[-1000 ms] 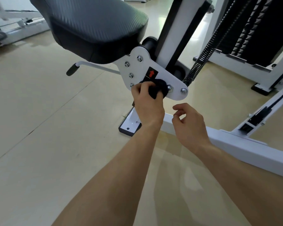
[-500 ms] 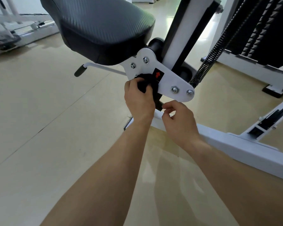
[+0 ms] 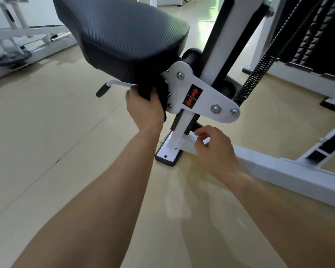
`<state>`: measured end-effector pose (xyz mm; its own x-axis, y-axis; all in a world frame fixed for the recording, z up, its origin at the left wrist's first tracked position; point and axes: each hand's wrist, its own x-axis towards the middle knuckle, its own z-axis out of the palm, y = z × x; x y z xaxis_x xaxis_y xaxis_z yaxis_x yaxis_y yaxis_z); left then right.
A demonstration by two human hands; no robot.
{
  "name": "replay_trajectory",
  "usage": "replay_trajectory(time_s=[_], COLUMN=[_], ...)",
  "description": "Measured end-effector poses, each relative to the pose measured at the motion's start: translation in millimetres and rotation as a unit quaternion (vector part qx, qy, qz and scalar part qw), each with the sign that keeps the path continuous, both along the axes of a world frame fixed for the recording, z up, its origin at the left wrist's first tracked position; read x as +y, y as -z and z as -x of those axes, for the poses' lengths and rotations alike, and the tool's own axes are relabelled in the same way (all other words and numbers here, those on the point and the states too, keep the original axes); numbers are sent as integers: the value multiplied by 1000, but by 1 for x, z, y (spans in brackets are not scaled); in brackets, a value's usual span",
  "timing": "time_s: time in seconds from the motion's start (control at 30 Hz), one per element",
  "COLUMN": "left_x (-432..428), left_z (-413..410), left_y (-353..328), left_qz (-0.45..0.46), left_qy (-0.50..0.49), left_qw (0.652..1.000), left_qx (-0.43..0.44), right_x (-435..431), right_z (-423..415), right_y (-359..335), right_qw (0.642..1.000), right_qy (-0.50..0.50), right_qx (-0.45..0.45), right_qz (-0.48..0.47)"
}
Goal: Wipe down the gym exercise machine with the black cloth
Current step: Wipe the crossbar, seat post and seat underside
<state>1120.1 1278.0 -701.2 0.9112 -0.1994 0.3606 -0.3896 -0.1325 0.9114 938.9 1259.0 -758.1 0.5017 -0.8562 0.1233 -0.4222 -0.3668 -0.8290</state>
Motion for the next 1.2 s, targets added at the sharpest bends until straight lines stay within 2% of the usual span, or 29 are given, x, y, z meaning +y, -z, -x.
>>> replay_trajectory(time_s=[0.1,0.17,0.27,0.6,0.67,0.77,0.93,1.13,1.2], left_x=[-19,-21,-19,-4,0,1,3,-3,-7], left_z=[-1,8,17,18,23,41,66,72,72], left_y=[-3,6,23,38,40,50,64,76,79], left_qz=[26,24,0,-89,-96,-104,54,103,94], left_qy=[-12,-12,3,64,90,160,211,256,235], left_qw=[999,1000,1000,994,990,968,899,867,890], left_qx=[23,0,-29,11,47,161,379,416,378], right_x=[3,4,2,5,3,-3,-8,-12,-15], right_z=[6,11,12,-1,0,4,7,-3,-1], right_y=[10,15,18,16,12,9,2,10,13], right_qw=[1000,1000,999,1000,999,998,989,978,980], right_qy=[-1,2,8,-15,-7,-2,-103,-129,-126], right_qx=[15,25,27,15,14,26,11,-12,-3], right_qz=[-17,-18,-18,-17,-29,-61,-106,-161,-157])
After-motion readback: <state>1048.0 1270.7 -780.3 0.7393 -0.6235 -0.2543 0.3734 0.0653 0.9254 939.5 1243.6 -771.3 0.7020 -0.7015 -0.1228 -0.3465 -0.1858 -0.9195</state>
